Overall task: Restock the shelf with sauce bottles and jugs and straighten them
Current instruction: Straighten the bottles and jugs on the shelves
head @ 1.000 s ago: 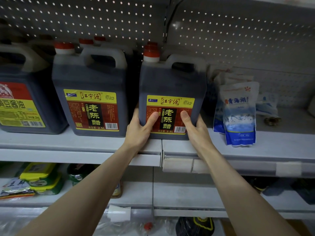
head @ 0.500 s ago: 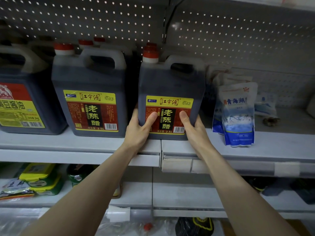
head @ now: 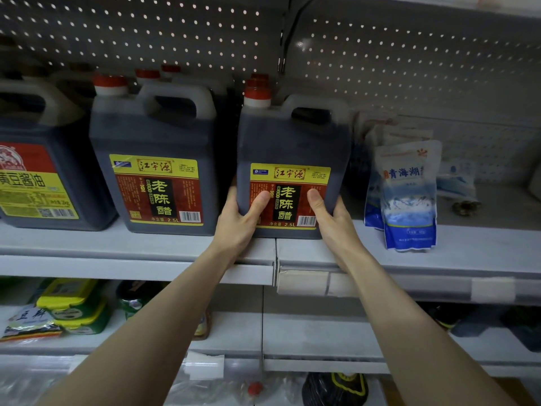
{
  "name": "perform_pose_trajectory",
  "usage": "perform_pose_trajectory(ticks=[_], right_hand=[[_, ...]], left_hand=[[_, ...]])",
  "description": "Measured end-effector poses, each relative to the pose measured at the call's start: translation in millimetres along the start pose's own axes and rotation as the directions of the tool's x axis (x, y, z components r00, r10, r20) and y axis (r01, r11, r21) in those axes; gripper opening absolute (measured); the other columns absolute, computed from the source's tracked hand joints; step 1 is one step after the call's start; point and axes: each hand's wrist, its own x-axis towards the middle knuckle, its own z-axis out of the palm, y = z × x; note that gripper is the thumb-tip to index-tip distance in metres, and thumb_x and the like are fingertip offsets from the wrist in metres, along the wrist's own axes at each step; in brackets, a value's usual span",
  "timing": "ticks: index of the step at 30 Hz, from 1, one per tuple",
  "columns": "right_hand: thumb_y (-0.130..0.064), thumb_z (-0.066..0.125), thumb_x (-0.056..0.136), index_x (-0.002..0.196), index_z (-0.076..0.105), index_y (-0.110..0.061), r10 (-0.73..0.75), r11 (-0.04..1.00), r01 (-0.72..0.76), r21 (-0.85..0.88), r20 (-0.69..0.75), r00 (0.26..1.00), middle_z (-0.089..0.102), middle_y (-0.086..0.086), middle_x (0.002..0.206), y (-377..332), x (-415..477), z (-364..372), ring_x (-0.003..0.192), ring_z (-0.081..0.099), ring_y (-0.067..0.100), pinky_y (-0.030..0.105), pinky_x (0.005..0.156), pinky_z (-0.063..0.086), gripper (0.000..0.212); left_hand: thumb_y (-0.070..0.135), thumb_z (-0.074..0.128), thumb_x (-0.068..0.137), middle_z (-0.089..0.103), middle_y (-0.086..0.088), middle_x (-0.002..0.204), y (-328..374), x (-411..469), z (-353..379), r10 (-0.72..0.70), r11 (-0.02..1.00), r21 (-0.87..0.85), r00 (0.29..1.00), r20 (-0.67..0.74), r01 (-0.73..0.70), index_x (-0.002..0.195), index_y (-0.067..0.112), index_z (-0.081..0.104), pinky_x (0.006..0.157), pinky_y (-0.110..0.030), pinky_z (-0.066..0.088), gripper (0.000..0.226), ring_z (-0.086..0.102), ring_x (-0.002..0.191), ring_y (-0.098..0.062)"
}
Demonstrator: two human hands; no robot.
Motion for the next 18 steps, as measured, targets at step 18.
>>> perform_pose_trajectory(ticks=[18], right_hand=[[-0.082,0.05,0.057,0.147,0.031,-0.028,-0.008,1.0,0.008,-0.01,-0.015,1.0,0.052,-0.005,0.141,-0.8,-1.5,1.4,0.127,0.05,0.017,0.045,0.108,0.041,0.107]], left_hand=[[0.058,0.054,0.072,0.06,0.014,0.113,0.4,2.3,-1.3,-0.024,1.0,-0.003,1.0,0.01,0.024,0.125,0.031,0.043,0.089,-0.019,0.045,0.06,0.058,0.104,-0.002]])
